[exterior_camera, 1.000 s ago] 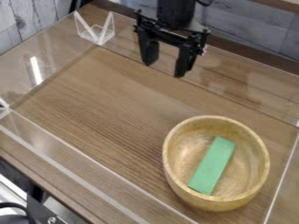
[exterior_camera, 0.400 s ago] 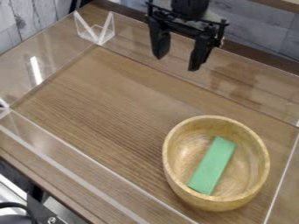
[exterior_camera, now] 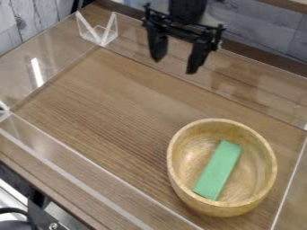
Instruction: Move green object from inside the wooden bowl to the table next to it
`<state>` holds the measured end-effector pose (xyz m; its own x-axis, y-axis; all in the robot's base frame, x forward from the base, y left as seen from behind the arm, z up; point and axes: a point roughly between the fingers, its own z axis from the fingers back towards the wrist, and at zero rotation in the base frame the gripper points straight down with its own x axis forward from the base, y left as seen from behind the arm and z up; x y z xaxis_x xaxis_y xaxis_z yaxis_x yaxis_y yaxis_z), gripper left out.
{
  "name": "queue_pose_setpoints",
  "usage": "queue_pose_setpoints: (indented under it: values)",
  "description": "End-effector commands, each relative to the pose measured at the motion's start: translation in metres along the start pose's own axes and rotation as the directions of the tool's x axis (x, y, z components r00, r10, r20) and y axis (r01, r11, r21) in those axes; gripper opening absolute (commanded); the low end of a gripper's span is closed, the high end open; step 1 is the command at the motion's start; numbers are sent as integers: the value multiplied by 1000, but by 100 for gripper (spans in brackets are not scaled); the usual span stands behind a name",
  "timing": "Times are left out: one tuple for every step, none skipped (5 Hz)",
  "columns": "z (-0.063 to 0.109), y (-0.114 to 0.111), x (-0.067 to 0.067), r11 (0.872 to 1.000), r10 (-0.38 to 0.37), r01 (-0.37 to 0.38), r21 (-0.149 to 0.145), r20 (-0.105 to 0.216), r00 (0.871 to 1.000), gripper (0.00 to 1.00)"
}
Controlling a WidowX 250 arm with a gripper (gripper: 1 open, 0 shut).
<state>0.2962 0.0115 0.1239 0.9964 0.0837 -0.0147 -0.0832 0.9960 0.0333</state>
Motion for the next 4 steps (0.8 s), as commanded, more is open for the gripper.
queue_pose_setpoints:
  values:
    - [18, 7, 0, 1000, 24, -23, -15, 62, 998, 100]
    - [28, 0, 1, 999, -14, 16, -29, 71, 997, 100]
    - [36, -9, 2, 998, -53, 56, -34, 79, 995, 100]
    - [38, -22, 1, 992, -116, 120, -37, 85, 990, 100]
